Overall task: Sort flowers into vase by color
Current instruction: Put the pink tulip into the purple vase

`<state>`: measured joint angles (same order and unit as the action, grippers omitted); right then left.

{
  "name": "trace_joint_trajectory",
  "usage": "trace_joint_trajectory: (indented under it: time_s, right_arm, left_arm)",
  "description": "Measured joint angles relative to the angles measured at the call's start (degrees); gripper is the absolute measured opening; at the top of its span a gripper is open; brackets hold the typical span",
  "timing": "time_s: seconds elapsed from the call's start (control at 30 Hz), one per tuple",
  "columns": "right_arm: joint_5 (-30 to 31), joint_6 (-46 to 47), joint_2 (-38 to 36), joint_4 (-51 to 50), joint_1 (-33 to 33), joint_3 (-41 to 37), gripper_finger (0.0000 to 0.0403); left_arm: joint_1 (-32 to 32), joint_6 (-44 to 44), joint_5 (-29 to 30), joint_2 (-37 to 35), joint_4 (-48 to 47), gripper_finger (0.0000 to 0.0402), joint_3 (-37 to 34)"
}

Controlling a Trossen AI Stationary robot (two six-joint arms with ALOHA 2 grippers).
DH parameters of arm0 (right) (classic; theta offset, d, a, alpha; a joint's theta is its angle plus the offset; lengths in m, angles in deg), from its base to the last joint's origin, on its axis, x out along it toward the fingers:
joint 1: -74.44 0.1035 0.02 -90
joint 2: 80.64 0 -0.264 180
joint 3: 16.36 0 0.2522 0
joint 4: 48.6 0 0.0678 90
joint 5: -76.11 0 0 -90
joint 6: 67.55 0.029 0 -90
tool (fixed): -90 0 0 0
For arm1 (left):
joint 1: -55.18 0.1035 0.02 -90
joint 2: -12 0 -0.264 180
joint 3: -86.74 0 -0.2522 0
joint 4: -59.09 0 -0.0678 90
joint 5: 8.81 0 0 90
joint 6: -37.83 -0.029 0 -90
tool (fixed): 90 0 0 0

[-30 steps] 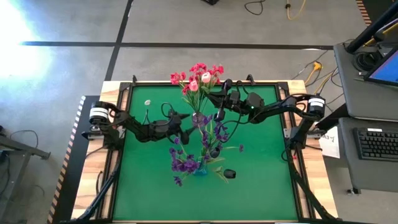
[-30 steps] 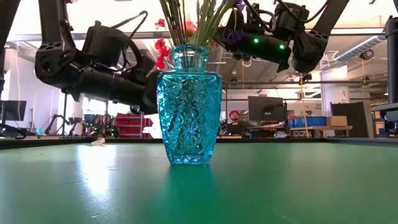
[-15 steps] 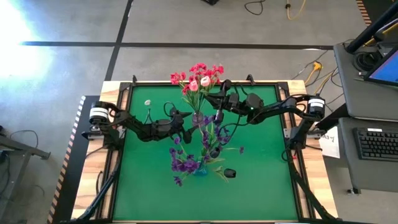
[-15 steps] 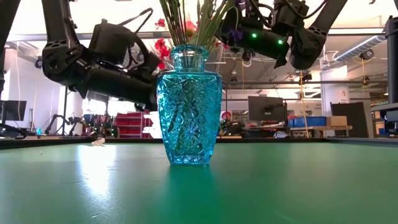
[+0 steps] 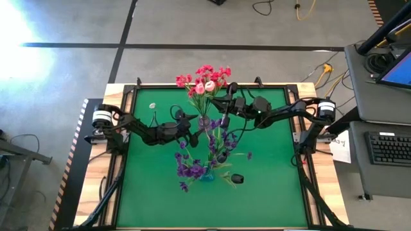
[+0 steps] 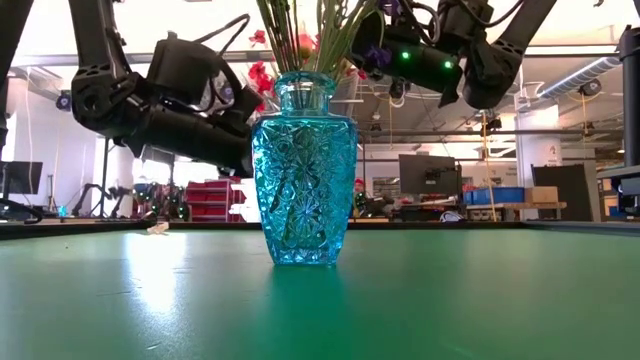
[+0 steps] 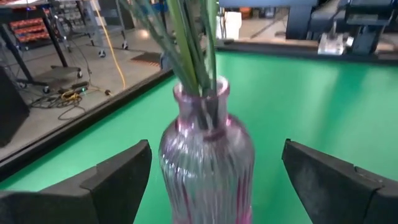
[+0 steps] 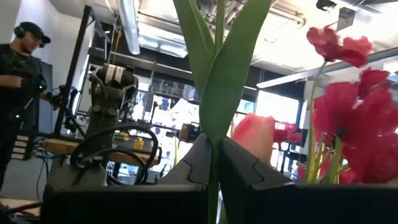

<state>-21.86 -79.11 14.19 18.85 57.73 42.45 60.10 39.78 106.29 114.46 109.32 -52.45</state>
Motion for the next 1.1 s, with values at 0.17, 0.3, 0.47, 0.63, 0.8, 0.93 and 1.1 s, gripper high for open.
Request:
trace_joint_trajectory:
  time_s: [0.17, 0.3, 0.47, 0.63, 0.8, 0.93, 1.1]
  right_arm:
    - [0.0, -0.3, 0.0, -1.1, 0.0, 0.1, 0.0013]
    - [0.0, -0.4, 0.0, -1.4, 0.0, 0.1, 0.0013]
    - [0.0, -0.5, 0.0, -1.4, 0.0, 0.1, 0.0013]
    - [0.0, -0.5, 0.0, -1.7, 0.0, 0.4, 0.0013]
    - [0.0, -0.5, 0.0, -1.9, 0.0, 0.4, 0.0013]
    - [0.1, -0.4, -0.1, -2.6, 0.0, 0.4, 0.0013]
    - [0.1, -0.1, -0.1, -3.2, 0.0, 0.4, 0.0013]
  left_arm:
    - [0.1, -0.4, 0.0, 0.0, -2.0, 0.0346, -0.1]
    - [0.3, -1.9, -0.1, 0.0, -1.9, 0.0346, 0.3]
    - [0.5, -2.3, -0.1, 0.0, -1.9, 0.0346, 0.3]
    - [0.6, -2.3, -0.1, 0.0, -1.8, 0.0346, 0.3]
    - [0.6, -2.3, -0.1, 3.1, 3.1, 0.0346, 0.7]
    - [0.5, -2.9, 2.0, 8.3, 11.5, 0.0346, 0.8]
    - [0.6, -3.1, 1.8, 13.1, 16.0, 0.0346, 2.1]
